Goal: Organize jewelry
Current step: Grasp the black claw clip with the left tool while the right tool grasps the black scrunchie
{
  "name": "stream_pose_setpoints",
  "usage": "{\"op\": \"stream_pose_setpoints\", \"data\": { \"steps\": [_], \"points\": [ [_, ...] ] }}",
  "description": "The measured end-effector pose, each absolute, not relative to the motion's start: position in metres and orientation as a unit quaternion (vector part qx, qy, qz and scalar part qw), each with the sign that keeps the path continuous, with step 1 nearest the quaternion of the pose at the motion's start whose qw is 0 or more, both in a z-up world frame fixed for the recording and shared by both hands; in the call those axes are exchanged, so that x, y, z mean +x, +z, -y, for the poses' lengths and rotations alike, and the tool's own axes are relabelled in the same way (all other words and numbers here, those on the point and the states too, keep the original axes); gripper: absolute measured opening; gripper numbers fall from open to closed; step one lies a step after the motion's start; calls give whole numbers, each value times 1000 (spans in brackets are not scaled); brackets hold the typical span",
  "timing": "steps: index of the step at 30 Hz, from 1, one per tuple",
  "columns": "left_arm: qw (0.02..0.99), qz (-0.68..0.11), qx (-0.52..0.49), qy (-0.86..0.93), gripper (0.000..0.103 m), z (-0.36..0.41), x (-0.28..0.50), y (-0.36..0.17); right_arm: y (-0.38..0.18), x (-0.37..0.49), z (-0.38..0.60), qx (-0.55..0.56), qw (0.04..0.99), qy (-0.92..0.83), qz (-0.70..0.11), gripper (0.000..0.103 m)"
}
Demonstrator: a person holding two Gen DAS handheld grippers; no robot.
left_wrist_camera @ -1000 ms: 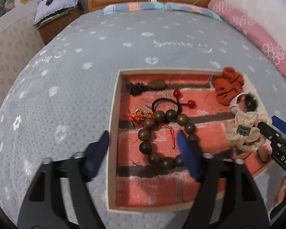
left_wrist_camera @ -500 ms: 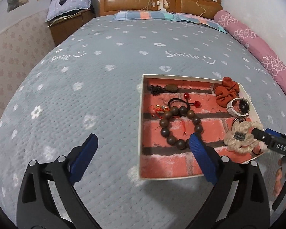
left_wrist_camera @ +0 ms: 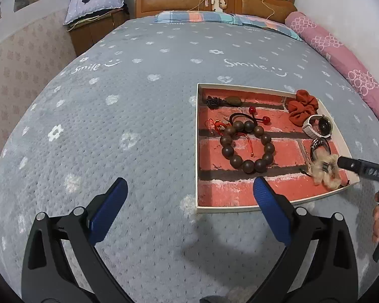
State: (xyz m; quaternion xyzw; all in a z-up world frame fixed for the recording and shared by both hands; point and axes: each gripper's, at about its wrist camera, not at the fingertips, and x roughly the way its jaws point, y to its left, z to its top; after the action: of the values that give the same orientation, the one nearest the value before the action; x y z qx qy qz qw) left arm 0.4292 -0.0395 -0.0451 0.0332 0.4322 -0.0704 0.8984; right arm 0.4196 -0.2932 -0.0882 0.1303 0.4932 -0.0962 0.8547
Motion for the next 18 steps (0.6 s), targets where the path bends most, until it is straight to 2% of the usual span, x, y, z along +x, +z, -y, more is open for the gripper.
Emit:
{"op": "stream_pose_setpoints", "data": {
  "steps": [8,18],
  "points": [
    [909,-411,32,-68,97,31,409,-39,-72,400,305,143,871,-102,-459,92],
    [924,-375,22,-65,98,19,348,-31,-54,336,275,93,906,-101,-399,92]
  ]
}}
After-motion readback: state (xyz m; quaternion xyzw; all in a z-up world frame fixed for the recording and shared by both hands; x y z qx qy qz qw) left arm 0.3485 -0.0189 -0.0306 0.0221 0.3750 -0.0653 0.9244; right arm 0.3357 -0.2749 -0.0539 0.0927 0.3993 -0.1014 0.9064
